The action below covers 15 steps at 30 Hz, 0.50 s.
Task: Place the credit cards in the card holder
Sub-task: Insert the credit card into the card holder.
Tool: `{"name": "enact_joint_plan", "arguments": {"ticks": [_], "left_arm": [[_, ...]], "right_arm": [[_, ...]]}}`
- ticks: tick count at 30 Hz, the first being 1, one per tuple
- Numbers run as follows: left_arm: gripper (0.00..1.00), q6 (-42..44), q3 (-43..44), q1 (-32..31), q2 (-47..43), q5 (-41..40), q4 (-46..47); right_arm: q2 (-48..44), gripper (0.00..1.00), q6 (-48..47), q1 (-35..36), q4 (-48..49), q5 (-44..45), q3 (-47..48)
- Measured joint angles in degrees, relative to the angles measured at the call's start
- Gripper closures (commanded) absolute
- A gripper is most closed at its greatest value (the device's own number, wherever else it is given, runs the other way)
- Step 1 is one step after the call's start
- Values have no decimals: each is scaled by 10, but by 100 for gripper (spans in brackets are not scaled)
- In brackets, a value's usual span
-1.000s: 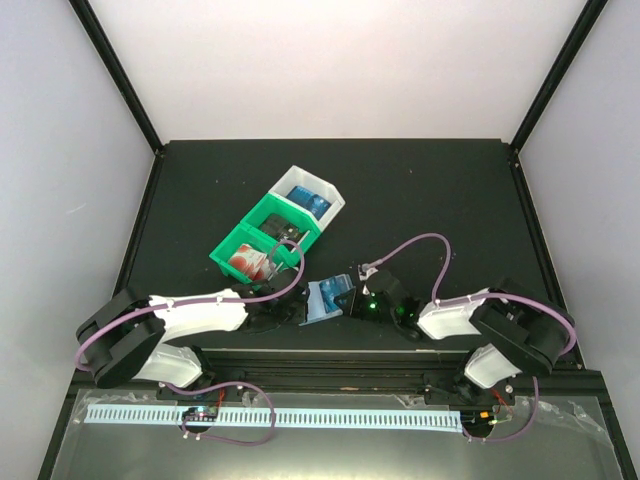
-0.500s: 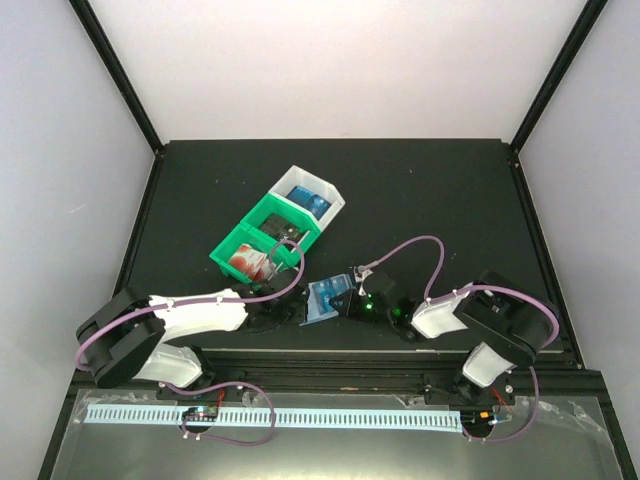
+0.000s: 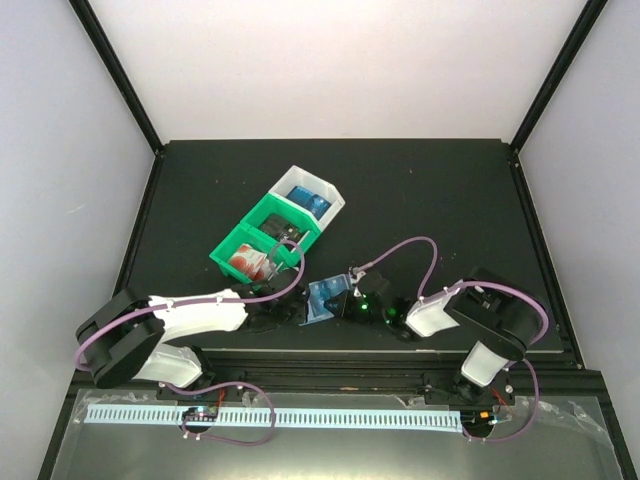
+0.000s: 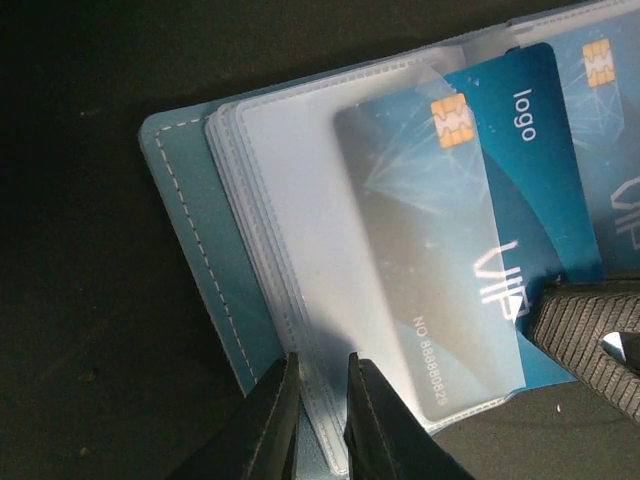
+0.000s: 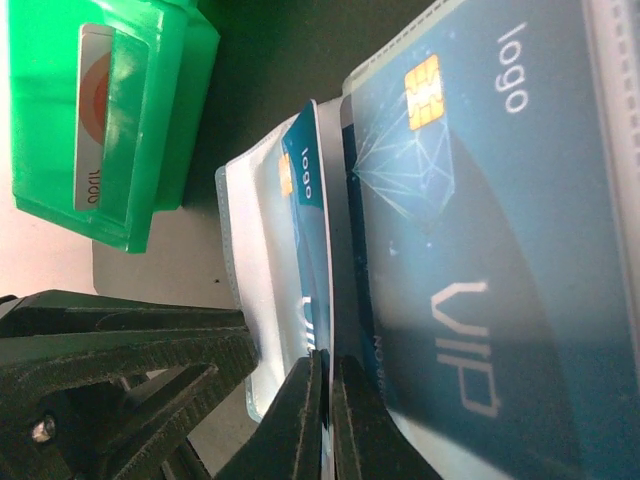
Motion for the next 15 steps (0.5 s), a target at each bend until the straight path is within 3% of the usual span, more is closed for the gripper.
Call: {"name": "enact_joint_plan", "arguments": {"ticks": [7,12,15], "left_arm": [[82,0,0,0,-4,0,-5],[76,0,-2,0,-28,-1,-16],[70,0,-9,0,-74,-5,-17]], "right_arm": [[10,83,-6,0,-18,-13,14],[-20,51,-25,4,-70,-9,24],[-71,41,-46,7,-151,14,35]]}}
